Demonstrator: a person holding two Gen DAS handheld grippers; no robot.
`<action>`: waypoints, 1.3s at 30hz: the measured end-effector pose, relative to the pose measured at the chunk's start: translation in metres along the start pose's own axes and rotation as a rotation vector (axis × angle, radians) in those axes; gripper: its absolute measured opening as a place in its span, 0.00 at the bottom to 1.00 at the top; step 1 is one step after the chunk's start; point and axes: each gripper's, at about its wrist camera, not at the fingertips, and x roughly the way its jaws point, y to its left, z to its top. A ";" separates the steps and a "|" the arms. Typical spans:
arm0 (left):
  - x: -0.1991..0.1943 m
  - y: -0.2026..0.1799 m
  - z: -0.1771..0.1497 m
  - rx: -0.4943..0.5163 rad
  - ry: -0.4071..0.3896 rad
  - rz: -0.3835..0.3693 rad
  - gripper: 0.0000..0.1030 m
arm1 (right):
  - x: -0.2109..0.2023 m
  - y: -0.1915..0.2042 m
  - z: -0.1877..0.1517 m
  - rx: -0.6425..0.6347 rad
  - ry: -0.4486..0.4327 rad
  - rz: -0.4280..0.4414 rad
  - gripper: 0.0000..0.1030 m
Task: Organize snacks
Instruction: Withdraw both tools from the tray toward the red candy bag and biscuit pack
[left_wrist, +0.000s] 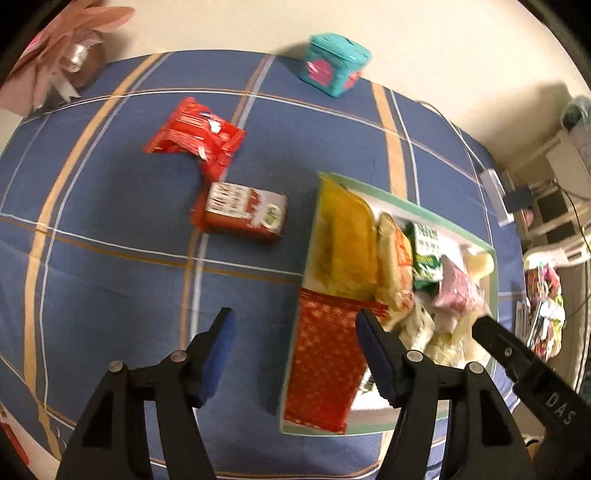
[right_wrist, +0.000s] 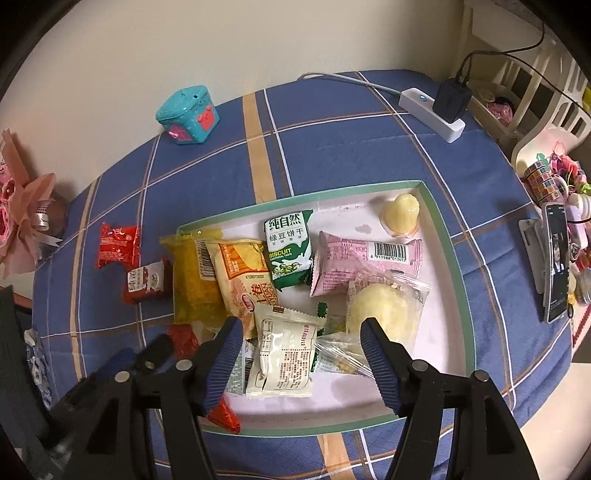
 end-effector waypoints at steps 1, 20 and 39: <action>-0.002 0.004 0.001 -0.011 -0.009 0.007 0.66 | 0.000 0.000 0.000 -0.002 0.001 -0.001 0.68; -0.031 0.043 0.016 -0.077 -0.127 0.118 0.81 | -0.002 0.031 -0.007 -0.089 -0.004 -0.024 0.76; -0.039 0.053 0.021 -0.065 -0.225 0.154 1.00 | 0.002 0.041 -0.008 -0.124 -0.012 -0.041 1.00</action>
